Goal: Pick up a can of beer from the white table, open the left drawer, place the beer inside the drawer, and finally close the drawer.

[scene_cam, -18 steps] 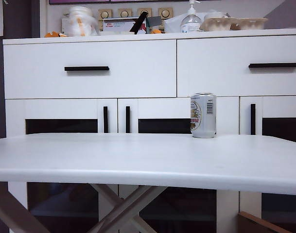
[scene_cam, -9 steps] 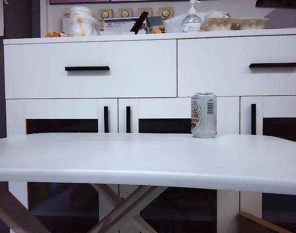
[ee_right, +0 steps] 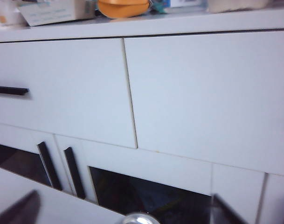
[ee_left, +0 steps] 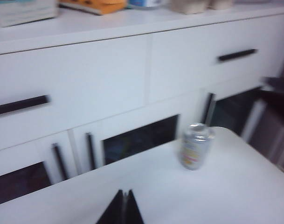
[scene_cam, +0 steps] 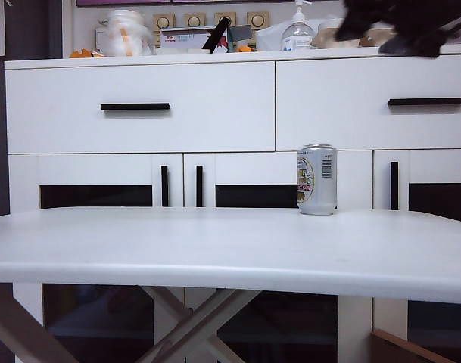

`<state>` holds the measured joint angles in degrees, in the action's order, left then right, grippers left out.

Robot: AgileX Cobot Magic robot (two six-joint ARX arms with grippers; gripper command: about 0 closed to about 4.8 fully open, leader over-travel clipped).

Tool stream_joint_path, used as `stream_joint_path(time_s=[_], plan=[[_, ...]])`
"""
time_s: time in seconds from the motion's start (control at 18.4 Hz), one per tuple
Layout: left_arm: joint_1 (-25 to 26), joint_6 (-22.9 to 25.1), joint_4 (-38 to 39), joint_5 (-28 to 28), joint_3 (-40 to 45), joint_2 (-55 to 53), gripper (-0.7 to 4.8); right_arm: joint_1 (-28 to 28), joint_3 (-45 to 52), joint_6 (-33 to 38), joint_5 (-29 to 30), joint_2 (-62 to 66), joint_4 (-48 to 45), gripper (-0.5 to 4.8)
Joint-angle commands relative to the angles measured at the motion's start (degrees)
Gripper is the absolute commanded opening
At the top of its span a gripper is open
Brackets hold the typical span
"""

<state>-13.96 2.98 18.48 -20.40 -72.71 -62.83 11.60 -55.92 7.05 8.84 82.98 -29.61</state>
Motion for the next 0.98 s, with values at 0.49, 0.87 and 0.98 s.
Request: stream_joint_path(time_s=[0.49, 0.87, 0.98], plan=[[0.1, 0.0, -0.5, 0.0, -0.2, -0.2, -0.05, 0.4, -10.2, -1.3, 0.3, 16.6, -4.2, 4.79], [0.1, 0.0, 0.0, 0.0, -0.2, -0.8, -0.05, 1.7, -11.9, -3.0, -0.5, 26.1, -11.2, 4.79], [0.1, 0.0, 0.3, -0.2, -0.2, -1.0, -0.05, 2.0, -13.4, -3.0, -2.7, 28.7, -11.4, 4.79]])
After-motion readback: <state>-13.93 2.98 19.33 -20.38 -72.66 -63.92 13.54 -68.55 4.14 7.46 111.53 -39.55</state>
